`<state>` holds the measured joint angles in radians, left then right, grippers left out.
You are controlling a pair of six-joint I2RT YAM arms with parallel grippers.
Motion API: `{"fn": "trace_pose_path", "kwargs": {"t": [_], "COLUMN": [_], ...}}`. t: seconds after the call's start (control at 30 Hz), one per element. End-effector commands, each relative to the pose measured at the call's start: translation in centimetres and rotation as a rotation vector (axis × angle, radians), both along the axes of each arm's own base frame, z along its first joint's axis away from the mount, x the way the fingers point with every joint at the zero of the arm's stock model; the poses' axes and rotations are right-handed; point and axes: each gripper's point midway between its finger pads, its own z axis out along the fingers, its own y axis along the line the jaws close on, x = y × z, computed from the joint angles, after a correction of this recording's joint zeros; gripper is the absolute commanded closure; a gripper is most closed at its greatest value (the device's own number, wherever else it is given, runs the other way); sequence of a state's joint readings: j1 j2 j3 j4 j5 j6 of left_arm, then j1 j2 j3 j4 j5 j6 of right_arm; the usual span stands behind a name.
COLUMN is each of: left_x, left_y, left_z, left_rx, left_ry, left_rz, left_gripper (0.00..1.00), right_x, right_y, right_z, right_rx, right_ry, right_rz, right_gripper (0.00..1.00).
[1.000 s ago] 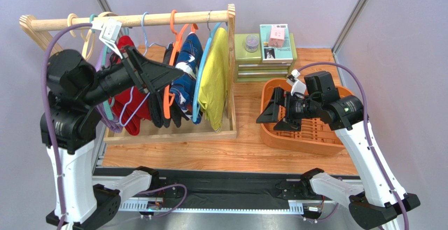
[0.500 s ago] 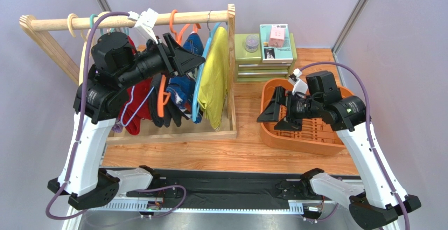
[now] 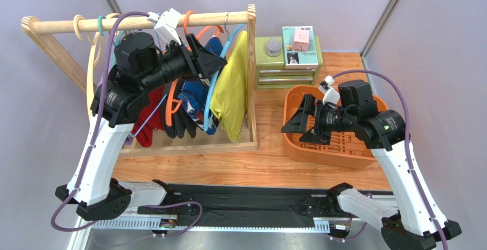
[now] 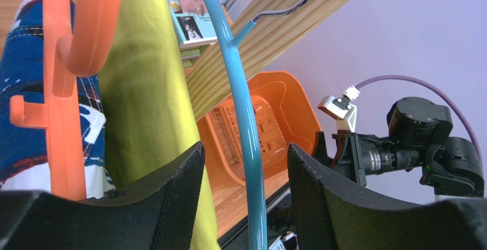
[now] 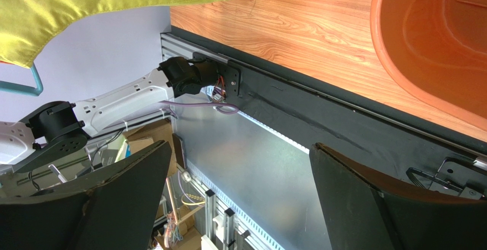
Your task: Remove the trousers from the hanger
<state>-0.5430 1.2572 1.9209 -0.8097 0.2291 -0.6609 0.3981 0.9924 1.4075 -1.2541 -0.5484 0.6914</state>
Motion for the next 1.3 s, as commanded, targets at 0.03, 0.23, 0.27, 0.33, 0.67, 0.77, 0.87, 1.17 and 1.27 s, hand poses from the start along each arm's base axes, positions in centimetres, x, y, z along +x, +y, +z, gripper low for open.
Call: {"fn": "trace_pose_path", "kwargs": {"t": [0.03,0.23,0.27,0.33,0.67,0.77,0.87,1.17,1.27], "left_x": [0.4,0.6,0.6,0.6,0.2,-0.2,-0.9,-2.6,-3.1], "left_y": [-0.7,-1.7,-1.8,-2.1,-2.7,-2.4,-2.1,0.4,0.4], "left_z": [1.2,0.2,0.2,0.3,1.3,1.8,2.8,6.7,8.2], "left_rx": [-0.035,-0.032,-0.037,-0.051,-0.097,-0.111,-0.147,-0.23,-0.249], "left_ry": [-0.024,0.002,0.004,0.006,-0.003,-0.012,-0.015,-0.096,-0.134], "left_rz": [-0.013,-0.034,-0.038,-0.047,-0.069,-0.068,-0.068,0.002,-0.018], "left_gripper": [0.4,0.52,0.53,0.55,0.93,1.0,1.0,1.0,1.0], "right_x": [0.1,-0.1,-0.1,-0.2,-0.7,-0.9,-0.9,-0.7,-0.4], "right_y": [0.2,-0.1,-0.1,-0.1,-0.8,-0.8,-0.8,-0.5,-0.3], "right_z": [1.9,1.9,1.9,1.9,2.0,2.0,2.0,1.7,1.6], "right_rx": [0.047,0.04,0.038,0.04,0.03,0.033,0.033,0.026,0.023], "right_ry": [-0.05,-0.051,-0.05,-0.048,-0.044,-0.042,-0.039,-0.021,-0.016], "right_rz": [-0.014,-0.026,-0.029,-0.036,-0.068,-0.07,-0.069,-0.052,-0.045], "right_gripper": [0.01,0.01,0.01,0.01,0.01,0.02,0.02,0.02,0.02]}}
